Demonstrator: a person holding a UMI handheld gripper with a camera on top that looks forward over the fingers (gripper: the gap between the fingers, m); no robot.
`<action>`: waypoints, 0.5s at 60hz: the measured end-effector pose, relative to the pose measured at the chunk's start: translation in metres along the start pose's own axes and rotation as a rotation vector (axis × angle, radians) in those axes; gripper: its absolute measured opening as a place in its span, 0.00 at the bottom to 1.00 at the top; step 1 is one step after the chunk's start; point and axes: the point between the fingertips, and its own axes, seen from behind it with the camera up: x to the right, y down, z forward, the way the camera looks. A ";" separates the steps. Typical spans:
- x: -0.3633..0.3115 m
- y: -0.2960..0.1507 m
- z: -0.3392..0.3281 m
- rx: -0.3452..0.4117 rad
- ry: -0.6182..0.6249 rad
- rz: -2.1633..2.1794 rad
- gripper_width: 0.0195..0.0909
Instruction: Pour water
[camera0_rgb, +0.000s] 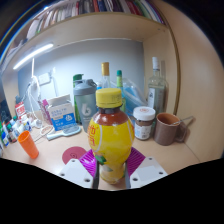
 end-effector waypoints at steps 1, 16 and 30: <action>0.000 0.001 0.000 -0.009 0.002 0.005 0.24; -0.040 -0.060 -0.029 -0.008 0.021 -0.181 0.19; -0.143 -0.153 -0.039 0.149 0.033 -0.834 0.19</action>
